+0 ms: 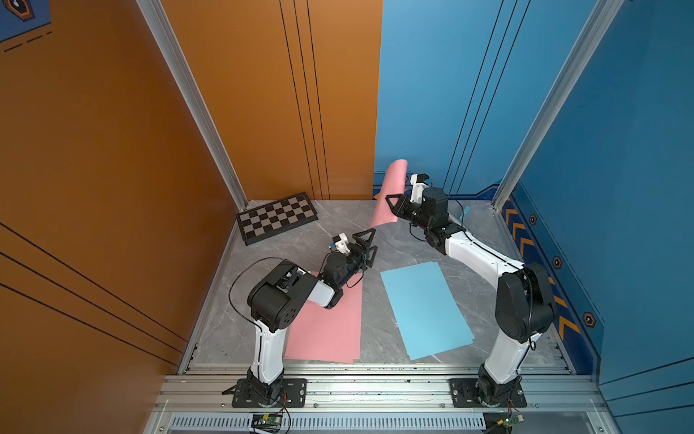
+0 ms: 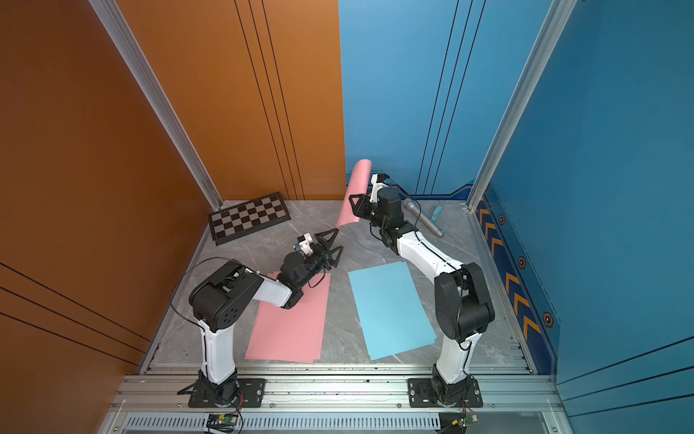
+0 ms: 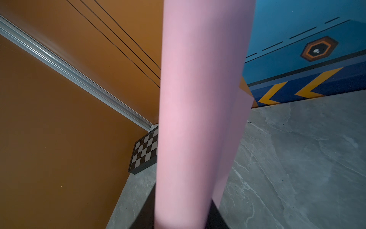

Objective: Sort the scattered colored papers by color
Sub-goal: Pick up the colored paper from the center of the board.

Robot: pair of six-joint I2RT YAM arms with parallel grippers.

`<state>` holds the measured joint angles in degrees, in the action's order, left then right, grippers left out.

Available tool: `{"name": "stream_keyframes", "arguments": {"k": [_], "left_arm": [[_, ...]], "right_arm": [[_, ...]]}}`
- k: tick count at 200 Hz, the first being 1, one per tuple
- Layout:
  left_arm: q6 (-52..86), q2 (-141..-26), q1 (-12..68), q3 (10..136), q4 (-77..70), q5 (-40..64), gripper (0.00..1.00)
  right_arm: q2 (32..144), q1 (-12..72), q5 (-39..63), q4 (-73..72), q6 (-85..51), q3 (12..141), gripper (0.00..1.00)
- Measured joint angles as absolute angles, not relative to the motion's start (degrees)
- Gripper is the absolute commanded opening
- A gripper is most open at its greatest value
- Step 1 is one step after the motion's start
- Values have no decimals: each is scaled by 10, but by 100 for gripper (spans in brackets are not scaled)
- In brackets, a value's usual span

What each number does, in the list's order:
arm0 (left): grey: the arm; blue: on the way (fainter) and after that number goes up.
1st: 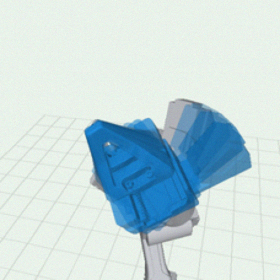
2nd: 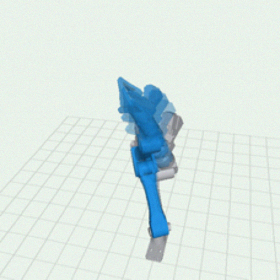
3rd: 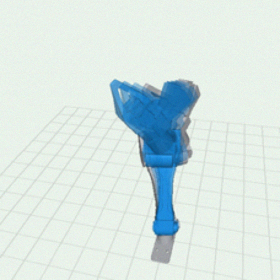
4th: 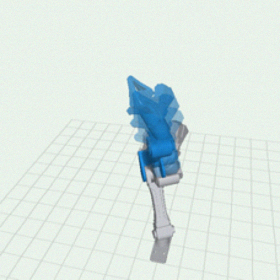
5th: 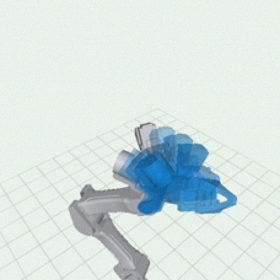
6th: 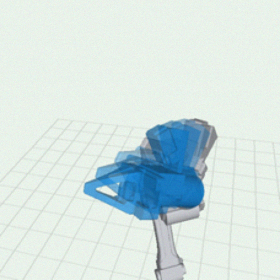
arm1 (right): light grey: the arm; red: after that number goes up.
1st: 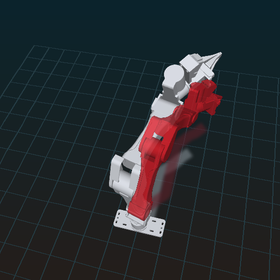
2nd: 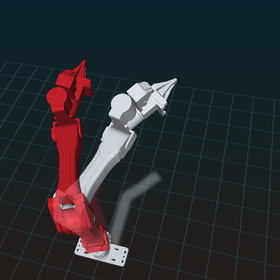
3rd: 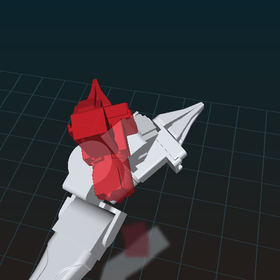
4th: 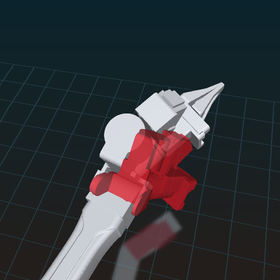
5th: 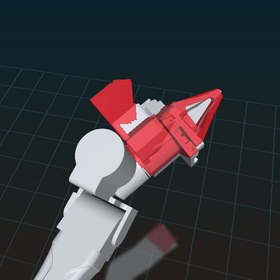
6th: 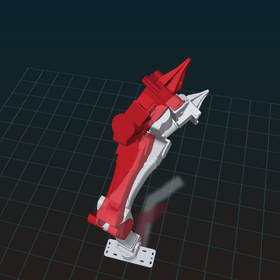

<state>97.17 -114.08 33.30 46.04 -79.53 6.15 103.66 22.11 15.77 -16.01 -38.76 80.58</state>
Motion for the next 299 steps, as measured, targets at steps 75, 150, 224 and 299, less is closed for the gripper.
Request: {"name": "stream_keyframes", "arguments": {"k": [75,150,224,299], "left_arm": [[999,-1157,342,552,-799,16,98],[1058,-1253,361,638,-796,-30,72],[1066,-1254,348,661,-795,-41,33],[1068,-1254,343,671,-795,-46,0]], "right_arm": [[1036,222,148,-172,-388,785,28],[1026,221,142,-193,-390,753,28],[1004,203,131,-229,-390,691,28],[1003,196,121,-260,-398,661,34]]}}
